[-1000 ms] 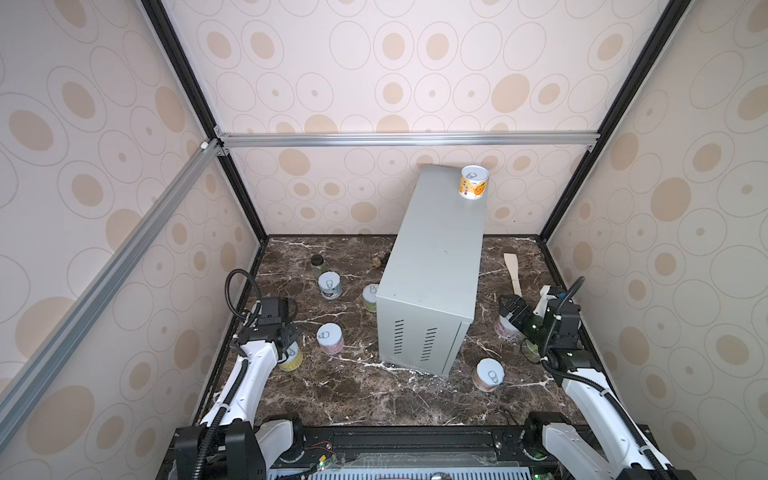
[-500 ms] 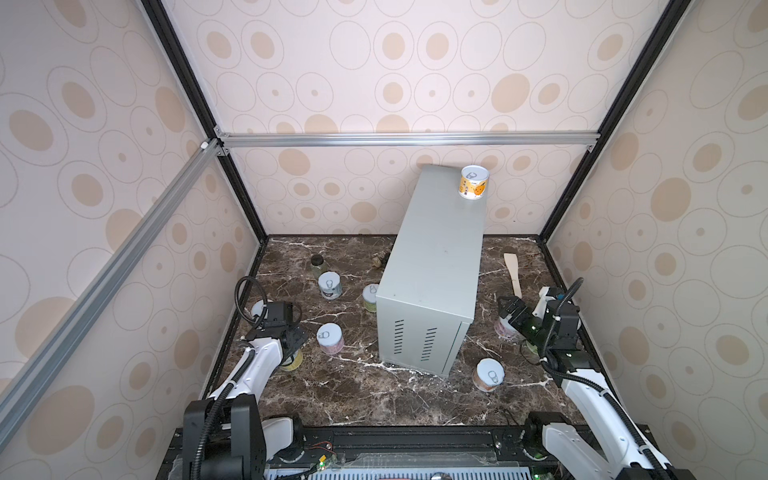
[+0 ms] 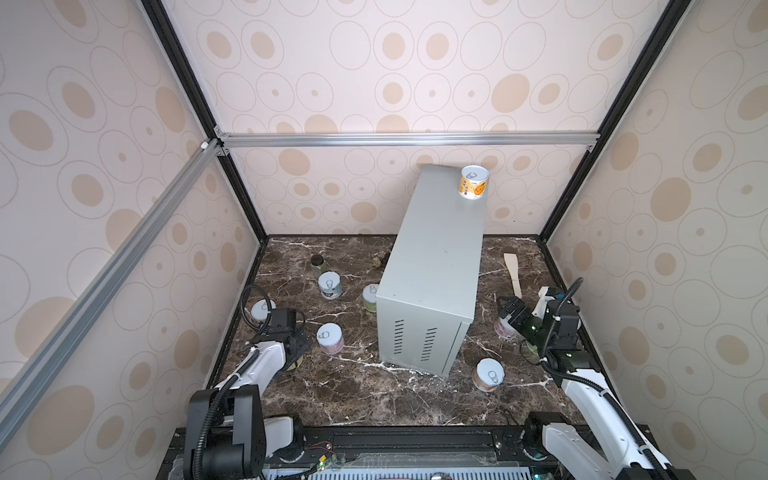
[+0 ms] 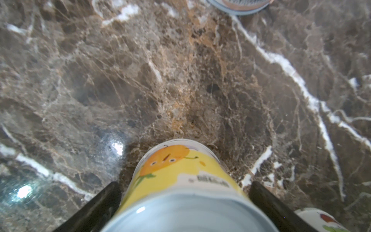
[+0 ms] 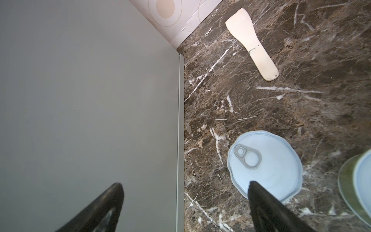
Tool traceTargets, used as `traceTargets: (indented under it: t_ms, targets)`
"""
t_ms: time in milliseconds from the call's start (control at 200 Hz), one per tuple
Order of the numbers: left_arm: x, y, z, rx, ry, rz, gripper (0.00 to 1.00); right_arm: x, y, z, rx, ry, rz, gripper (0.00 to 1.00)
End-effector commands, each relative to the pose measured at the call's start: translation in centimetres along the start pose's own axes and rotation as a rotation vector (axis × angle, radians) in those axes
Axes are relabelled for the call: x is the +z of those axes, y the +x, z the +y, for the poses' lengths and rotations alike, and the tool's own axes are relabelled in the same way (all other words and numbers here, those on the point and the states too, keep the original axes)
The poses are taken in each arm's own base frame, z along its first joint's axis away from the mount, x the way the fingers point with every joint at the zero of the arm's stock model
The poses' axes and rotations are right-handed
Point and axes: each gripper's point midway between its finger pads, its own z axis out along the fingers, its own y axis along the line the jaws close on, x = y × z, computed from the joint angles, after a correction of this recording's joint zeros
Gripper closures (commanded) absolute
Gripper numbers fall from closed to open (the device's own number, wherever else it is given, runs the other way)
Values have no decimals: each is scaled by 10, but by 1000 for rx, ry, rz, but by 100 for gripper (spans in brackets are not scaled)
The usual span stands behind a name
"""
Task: Place and organize the canned foods onto the counter
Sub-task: 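Lift the yellow can with the left gripper and swing it toward the box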
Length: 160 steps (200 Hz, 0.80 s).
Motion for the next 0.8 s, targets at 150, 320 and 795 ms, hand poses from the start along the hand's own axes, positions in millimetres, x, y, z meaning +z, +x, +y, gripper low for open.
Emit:
traceTargets:
  t_ms: [150,320,795]
  targets:
    - [-5,-4,-5,-20,35,-39,16,-2,0,2,-13,-11,-10,1]
    - [-14,-10,-12,-17,97,-77,32,-4,-1,3,-14,-14,-13,1]
    - [-85,-61,-38,103,220,-265,36,-7,-1,6,-22,-24,-17,1]
